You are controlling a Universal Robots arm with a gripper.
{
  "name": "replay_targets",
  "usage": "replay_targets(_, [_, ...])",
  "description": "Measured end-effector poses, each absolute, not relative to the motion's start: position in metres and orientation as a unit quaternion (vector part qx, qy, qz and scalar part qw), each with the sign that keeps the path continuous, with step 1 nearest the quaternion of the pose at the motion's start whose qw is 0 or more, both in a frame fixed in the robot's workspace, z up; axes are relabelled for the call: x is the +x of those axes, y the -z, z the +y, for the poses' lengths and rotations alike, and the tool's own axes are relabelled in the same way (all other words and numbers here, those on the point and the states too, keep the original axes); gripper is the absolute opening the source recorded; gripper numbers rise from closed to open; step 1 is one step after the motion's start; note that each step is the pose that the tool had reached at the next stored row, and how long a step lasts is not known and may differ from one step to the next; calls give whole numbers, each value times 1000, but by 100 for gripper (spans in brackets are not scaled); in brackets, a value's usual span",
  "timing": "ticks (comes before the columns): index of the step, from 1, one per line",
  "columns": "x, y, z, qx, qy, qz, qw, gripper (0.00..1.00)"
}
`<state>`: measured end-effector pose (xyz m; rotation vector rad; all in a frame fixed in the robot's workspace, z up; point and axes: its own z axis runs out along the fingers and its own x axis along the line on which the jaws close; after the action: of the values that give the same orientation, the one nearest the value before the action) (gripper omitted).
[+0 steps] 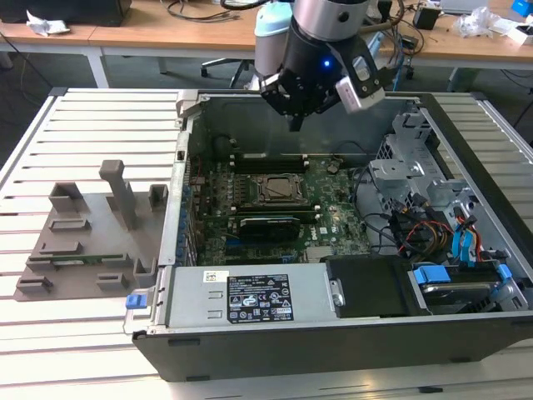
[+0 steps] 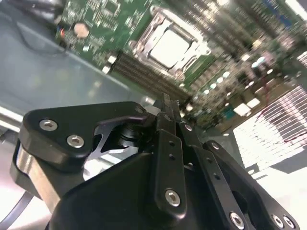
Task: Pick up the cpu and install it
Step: 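Install the second cpu locking lever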
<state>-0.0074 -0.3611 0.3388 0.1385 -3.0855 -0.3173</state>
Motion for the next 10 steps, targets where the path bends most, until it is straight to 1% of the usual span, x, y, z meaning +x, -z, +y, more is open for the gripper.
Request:
replay_targets(1, [-7, -338, -364, 45, 99, -994, 19, 11])
replay_targets(6, [-8, -336, -380, 45, 99, -994, 19, 11])
replay_targets(10, [-8, -335, -384, 44, 99, -994, 19, 11])
